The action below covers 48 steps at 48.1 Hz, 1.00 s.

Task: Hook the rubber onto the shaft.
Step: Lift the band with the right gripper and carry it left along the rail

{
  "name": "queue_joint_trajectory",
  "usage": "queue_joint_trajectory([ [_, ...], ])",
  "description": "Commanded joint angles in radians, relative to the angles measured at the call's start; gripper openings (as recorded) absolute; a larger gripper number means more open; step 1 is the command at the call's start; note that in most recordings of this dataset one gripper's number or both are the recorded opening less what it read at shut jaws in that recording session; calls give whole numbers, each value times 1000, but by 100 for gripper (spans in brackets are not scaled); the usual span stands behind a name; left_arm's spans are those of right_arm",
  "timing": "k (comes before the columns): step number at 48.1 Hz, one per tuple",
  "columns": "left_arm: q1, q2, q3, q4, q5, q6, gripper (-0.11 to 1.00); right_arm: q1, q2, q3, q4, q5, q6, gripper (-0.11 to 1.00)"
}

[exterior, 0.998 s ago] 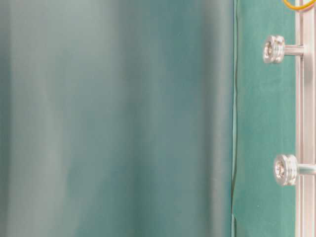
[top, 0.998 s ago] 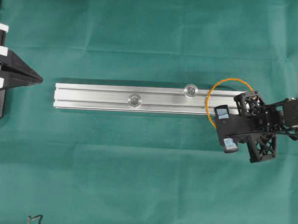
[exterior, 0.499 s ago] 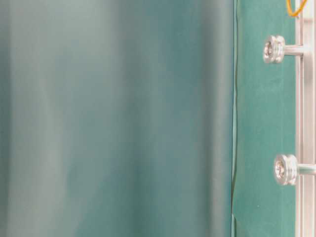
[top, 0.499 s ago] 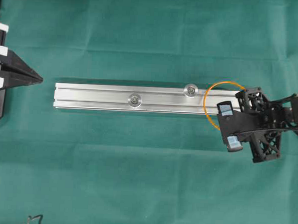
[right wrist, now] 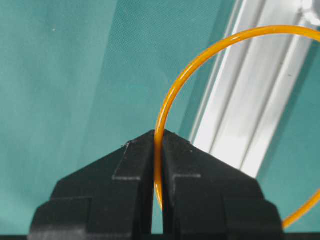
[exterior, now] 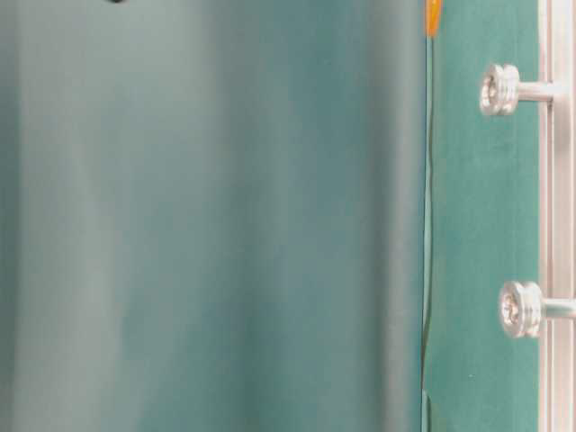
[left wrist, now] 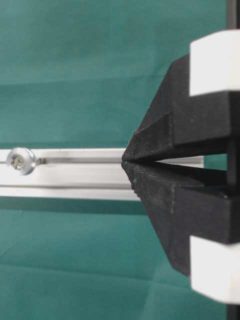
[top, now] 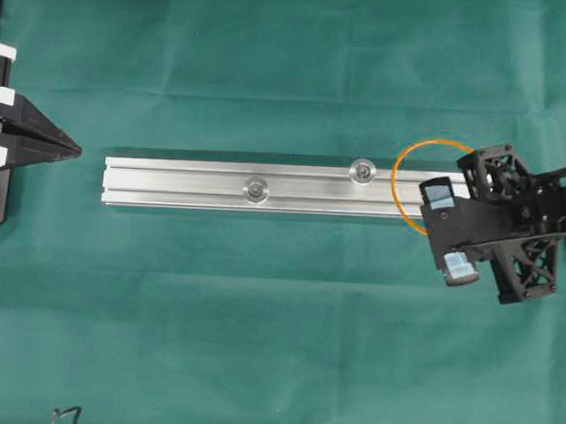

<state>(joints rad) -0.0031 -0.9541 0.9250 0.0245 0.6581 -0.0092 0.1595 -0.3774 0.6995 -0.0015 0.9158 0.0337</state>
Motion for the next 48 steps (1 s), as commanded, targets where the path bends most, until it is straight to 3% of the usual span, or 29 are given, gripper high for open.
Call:
queue_joint_trajectory([
  [1,-2,8,-25,3,-8,0,0,2,-28,-61,-11,55,3,5],
  [18,-2,8,-25,3,-8,0,0,2,-60,-175,-14,218,3,5],
  [33,-2,8,-25,3,-18,0,0,2,-46,-183,-18,218,3,5],
  [48,-2,8,-25,3,-18,-2,0,-2,72,-262,-83,167,2,5],
])
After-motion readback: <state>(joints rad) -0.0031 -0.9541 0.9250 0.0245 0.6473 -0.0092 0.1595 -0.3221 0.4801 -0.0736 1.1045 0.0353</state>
